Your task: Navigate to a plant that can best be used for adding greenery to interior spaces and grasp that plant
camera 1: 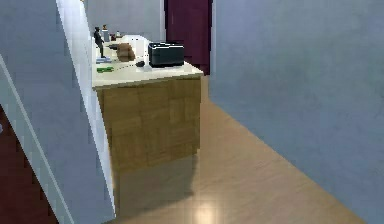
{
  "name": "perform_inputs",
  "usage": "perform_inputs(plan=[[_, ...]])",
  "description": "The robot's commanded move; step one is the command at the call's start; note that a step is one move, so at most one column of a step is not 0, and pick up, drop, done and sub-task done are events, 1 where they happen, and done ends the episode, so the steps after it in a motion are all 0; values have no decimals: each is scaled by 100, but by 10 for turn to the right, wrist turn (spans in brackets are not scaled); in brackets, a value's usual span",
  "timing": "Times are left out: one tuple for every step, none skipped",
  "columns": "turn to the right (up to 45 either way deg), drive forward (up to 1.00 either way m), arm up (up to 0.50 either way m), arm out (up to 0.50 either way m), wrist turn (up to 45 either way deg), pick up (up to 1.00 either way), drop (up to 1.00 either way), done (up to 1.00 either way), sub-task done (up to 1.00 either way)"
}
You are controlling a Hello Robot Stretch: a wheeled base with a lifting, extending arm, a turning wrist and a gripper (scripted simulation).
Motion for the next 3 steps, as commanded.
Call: perform_inputs(plan=[[0,0,0,0,150,0,0,0,0],[0,0,-30,0,0,0,0,0,0],[0,0,0,0,0,100,0,0,0]])
